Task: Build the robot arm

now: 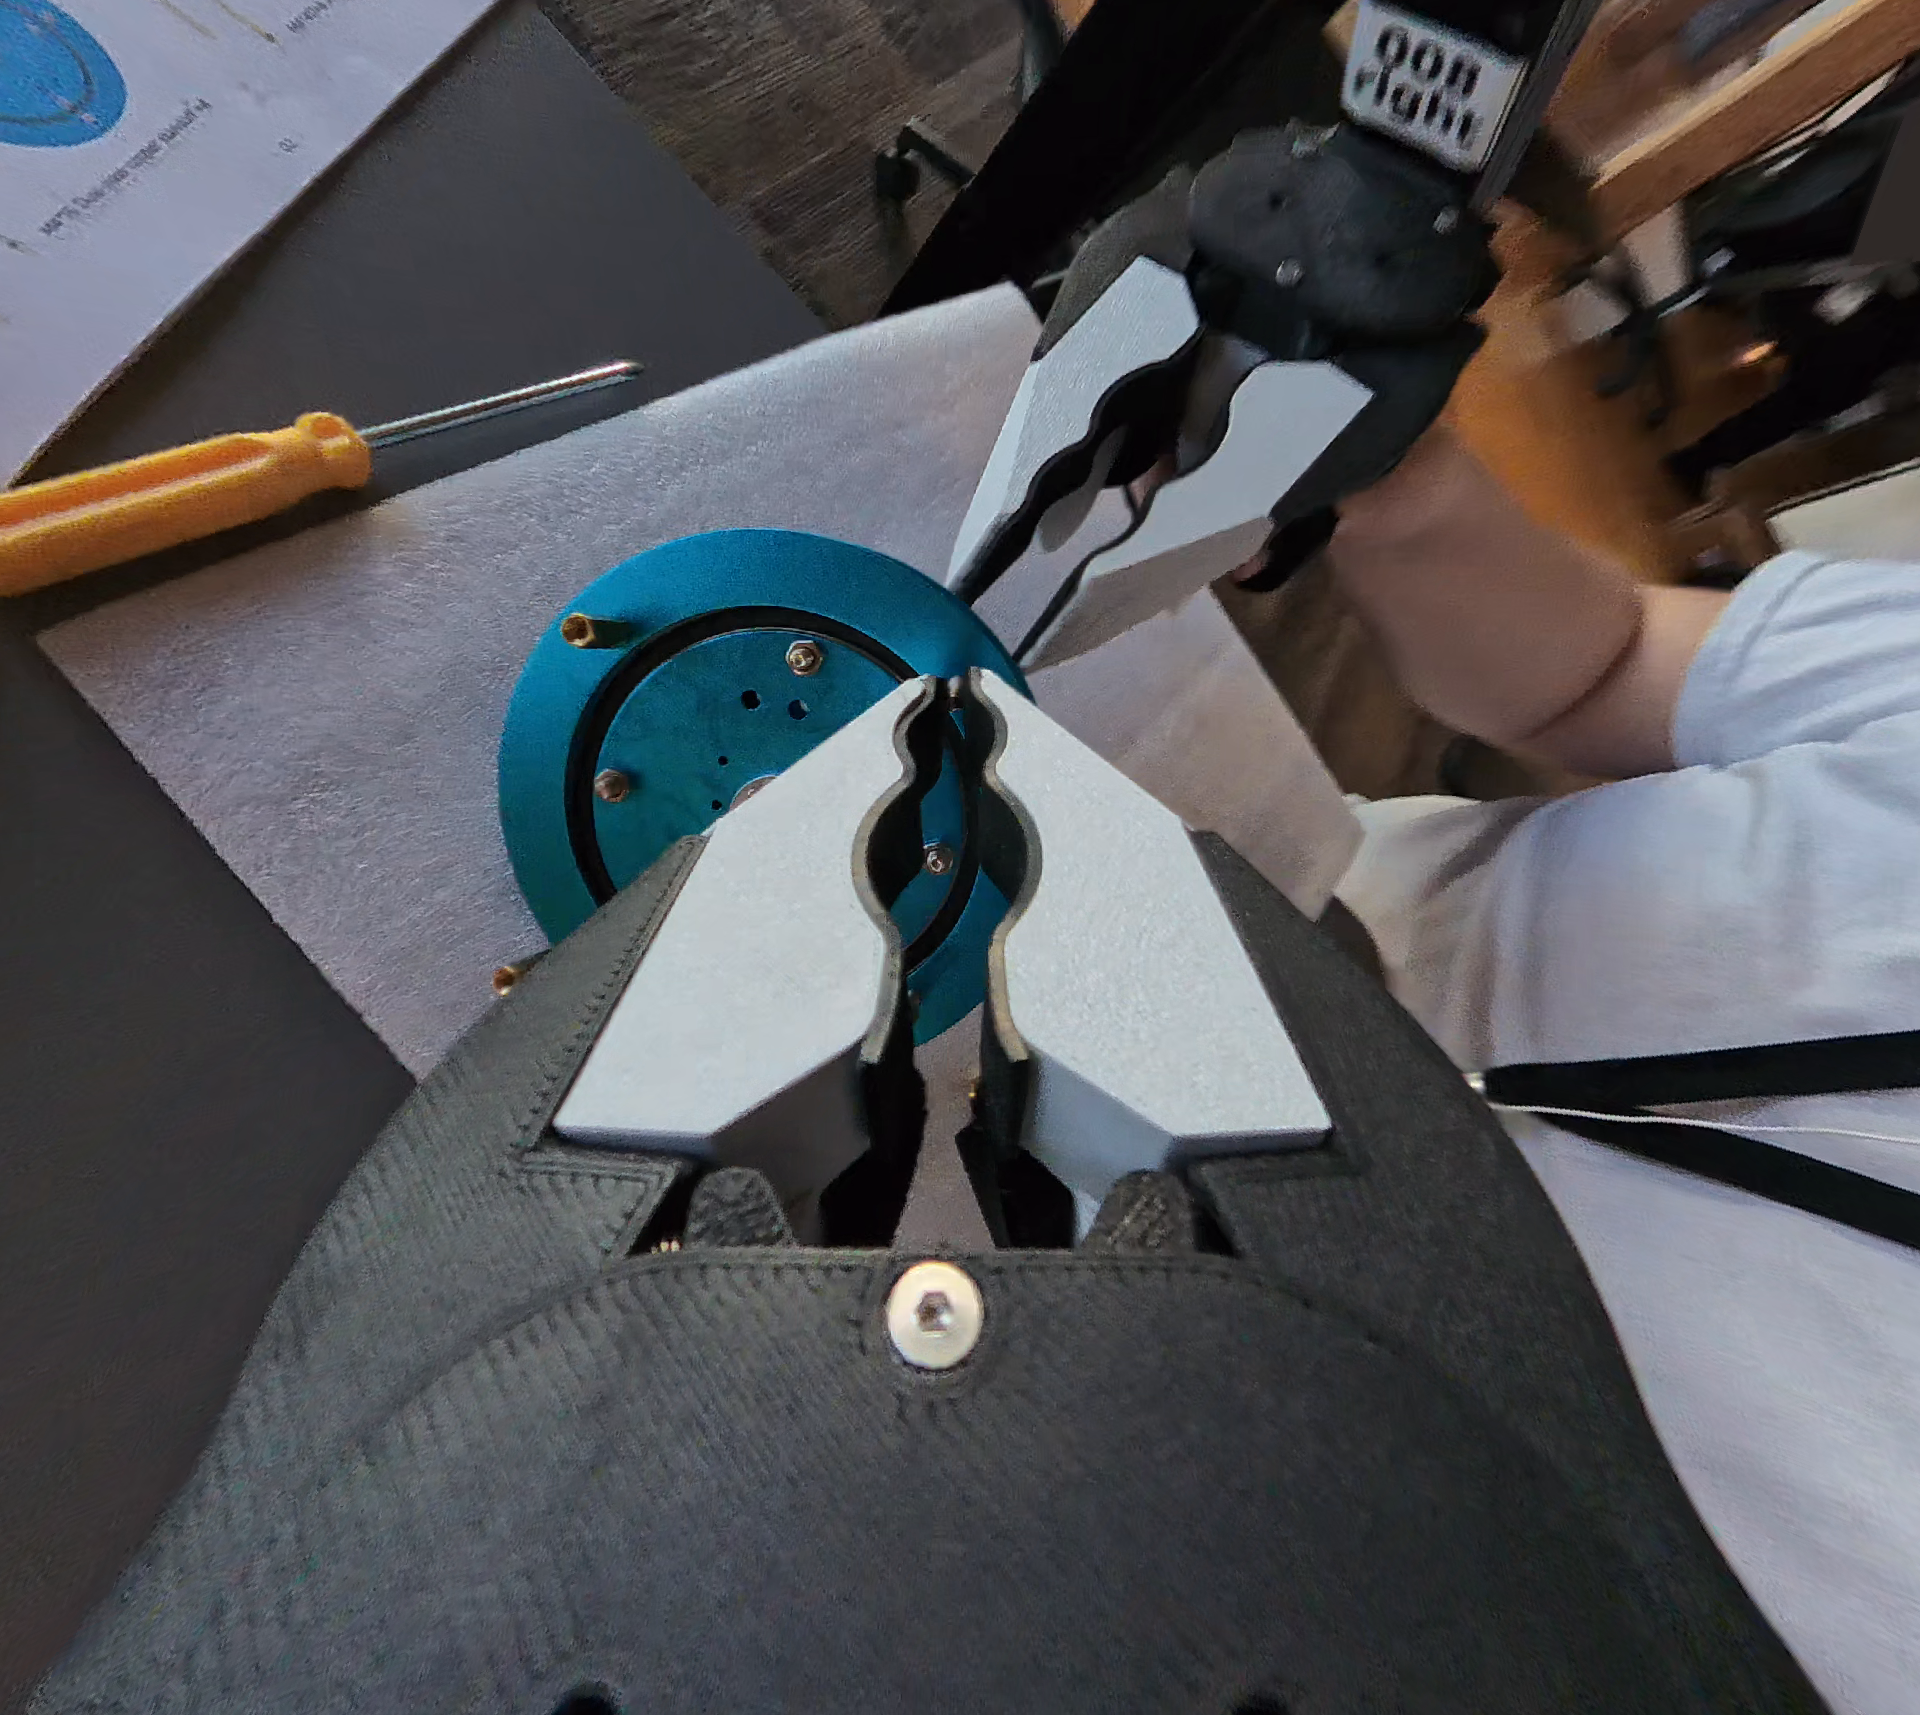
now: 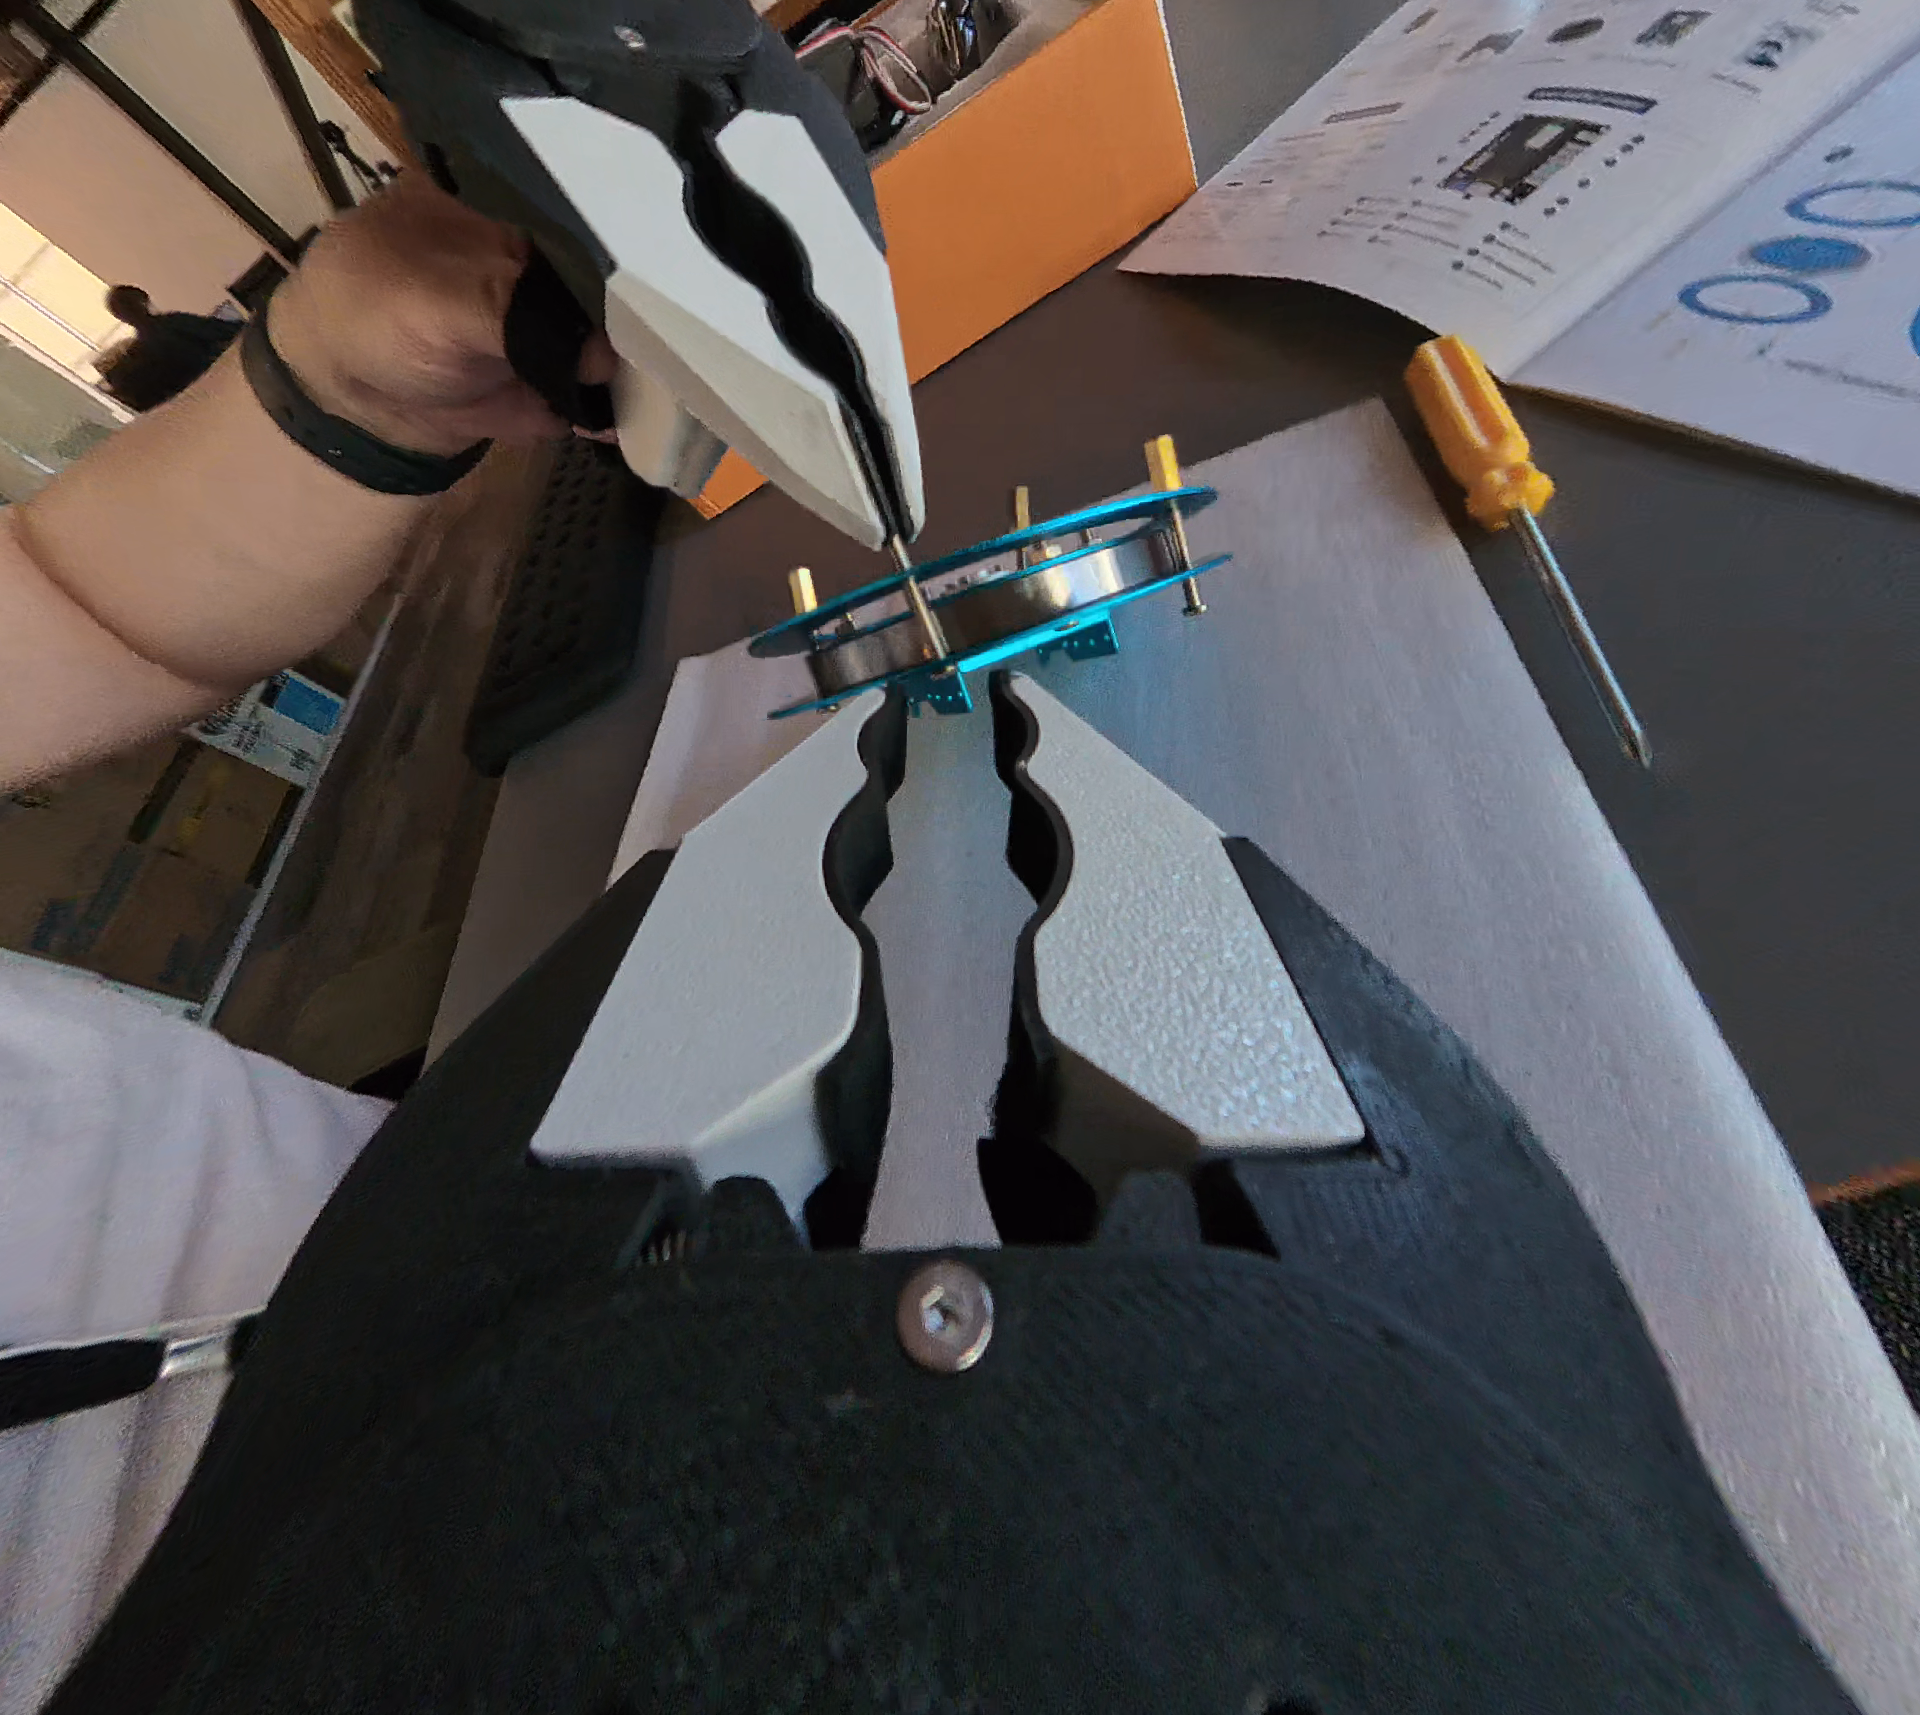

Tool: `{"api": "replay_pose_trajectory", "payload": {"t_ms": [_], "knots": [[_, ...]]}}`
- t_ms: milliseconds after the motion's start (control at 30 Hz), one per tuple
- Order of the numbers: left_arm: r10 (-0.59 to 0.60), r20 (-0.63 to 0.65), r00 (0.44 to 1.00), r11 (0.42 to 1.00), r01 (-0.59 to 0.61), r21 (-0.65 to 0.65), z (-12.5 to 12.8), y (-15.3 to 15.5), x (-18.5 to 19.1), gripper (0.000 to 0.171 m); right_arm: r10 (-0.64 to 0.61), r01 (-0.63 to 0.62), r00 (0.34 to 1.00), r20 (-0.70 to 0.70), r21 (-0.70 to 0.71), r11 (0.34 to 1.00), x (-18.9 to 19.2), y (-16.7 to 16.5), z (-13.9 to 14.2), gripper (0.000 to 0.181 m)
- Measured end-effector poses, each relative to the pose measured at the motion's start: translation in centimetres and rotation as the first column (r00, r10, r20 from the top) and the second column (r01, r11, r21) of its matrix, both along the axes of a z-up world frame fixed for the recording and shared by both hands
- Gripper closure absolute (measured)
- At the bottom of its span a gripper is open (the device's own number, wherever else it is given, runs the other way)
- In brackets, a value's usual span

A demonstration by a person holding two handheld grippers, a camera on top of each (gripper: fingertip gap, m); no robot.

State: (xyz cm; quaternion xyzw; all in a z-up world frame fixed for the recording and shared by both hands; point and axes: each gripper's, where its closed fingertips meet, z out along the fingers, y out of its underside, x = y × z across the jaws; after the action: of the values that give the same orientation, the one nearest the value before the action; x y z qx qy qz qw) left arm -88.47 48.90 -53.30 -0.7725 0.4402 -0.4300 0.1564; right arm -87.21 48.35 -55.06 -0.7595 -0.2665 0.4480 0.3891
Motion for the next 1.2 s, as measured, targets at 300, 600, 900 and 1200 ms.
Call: {"api": "replay_pose_trajectory", "payload": {"t_ms": [300,600,900,1200], "knots": [[-0.056,-0.385,0.921,0.946,0.172,0.275,-3.7,-2.6,2.5,0.170,0.030,-0.042,0.997,0.078,0.165,0.985,2.5,-3.0,0.0,0.166],[-0.004,-0.449,0.893,0.943,0.152,0.295,-5.0,-2.9,3.3,0.170,-0.009,-0.049,0.965,0.261,0.213,0.976,0.7,-1.7,-3.8,0.166],[0.059,-0.284,0.957,0.966,0.017,0.258,-2.0,-2.8,2.0,0.169,-0.002,-0.043,0.971,0.241,0.181,0.983,0.9,-1.9,-4.2,0.178],[0.242,-0.244,0.939,0.903,-0.126,0.411,-5.0,-7.2,-6.8,0.145,-0.010,-0.020,0.990,0.143,0.205,0.979,1.1,-1.9,-2.6,0.170]]}}
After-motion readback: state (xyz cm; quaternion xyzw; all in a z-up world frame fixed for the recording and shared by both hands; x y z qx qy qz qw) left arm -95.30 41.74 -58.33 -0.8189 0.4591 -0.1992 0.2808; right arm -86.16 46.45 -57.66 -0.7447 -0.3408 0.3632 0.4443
